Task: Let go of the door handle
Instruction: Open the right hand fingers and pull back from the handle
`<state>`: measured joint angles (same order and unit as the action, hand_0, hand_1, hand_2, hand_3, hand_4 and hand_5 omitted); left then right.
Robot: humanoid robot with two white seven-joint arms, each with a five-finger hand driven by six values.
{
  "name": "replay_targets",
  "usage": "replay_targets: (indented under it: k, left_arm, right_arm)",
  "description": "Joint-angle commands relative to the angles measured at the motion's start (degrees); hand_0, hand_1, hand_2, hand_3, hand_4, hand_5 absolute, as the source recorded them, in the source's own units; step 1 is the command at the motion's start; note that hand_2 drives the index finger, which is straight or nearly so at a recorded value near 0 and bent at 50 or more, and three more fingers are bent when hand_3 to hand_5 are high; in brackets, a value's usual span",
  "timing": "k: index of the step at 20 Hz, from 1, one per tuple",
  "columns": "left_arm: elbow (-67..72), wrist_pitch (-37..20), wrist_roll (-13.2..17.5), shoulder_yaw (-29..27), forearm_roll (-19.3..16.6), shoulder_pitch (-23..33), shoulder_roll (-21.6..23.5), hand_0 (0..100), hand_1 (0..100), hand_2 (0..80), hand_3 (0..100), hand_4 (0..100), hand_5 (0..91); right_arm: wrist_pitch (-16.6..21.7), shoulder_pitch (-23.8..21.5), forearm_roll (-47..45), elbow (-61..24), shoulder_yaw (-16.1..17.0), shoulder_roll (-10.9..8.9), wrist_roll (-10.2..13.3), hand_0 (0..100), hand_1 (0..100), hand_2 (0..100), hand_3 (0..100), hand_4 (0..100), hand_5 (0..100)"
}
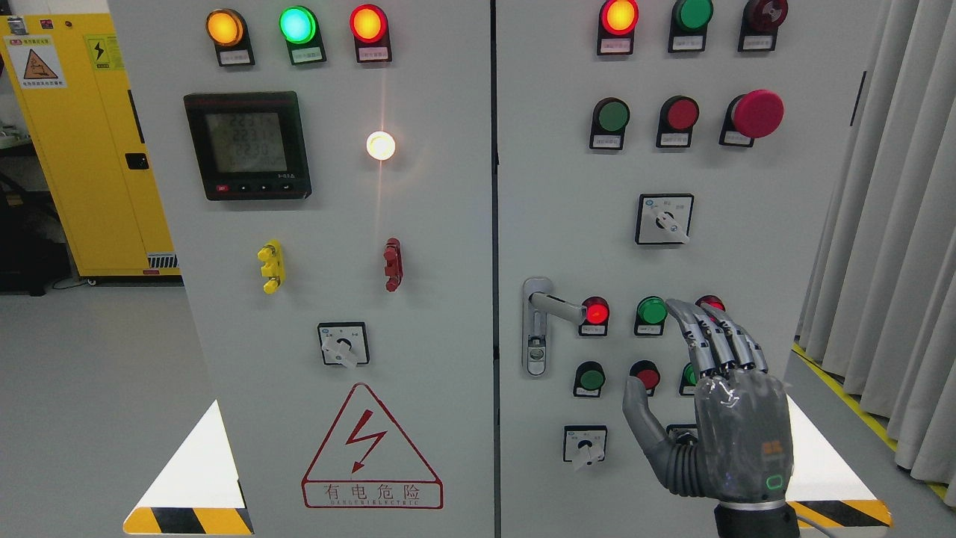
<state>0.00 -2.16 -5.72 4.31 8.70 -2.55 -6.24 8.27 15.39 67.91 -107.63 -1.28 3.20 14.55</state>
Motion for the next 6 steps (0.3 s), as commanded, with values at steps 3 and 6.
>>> replay_targets:
  k: [3,6]
  left_arm:
    - [-0.7,-0.03,0.0,0.0,0.0,0.0,0.0,12,56,0.0,0,0,0.0]
    - [-0.7,-0.03,0.0,0.0,0.0,0.0,0.0,12,56,0.0,0,0,0.0]
  right_arm:
    - [0.08,-0.28,-0.15,-1.09,-0.04,0.23,0.04,62,38,0,0,0,0]
    - [0.08,-0.63,-0.15,-1.26,0.05,0.23,0.04,60,37,0,0,0,0]
